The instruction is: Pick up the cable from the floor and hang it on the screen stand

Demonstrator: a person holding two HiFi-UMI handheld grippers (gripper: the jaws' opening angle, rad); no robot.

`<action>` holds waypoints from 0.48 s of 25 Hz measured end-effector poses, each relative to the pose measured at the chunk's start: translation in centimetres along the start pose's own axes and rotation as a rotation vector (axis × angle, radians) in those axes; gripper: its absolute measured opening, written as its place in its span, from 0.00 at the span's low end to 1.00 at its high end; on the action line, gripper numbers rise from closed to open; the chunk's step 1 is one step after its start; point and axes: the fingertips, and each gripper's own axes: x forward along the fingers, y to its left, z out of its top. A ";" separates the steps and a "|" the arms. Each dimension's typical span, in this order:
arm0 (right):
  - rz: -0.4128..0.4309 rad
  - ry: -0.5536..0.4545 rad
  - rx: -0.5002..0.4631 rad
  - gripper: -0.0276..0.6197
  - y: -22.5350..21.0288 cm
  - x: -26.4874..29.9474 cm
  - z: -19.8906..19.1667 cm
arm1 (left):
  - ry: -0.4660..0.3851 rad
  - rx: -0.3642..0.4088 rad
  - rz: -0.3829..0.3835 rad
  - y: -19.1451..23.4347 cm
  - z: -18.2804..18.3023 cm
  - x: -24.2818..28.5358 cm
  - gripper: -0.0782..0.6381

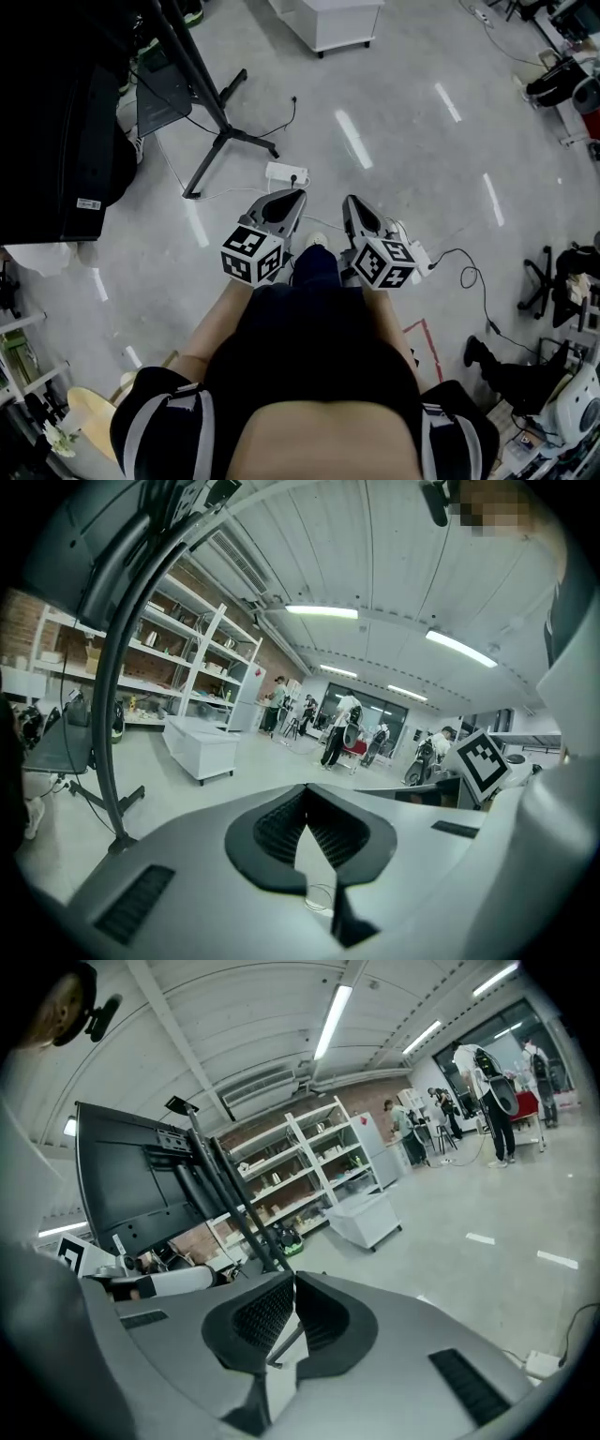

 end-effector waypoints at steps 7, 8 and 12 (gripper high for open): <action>0.036 0.036 -0.002 0.08 -3.5 2.9 3.1 | -0.013 -0.008 0.040 1.1 2.3 5.0 0.12; 0.044 0.040 -0.002 0.08 -3.7 3.5 3.4 | -0.012 -0.011 0.047 1.4 2.4 5.4 0.12; 0.067 0.050 -0.007 0.08 -5.0 5.1 4.4 | -0.004 -0.026 0.070 2.2 2.3 7.6 0.12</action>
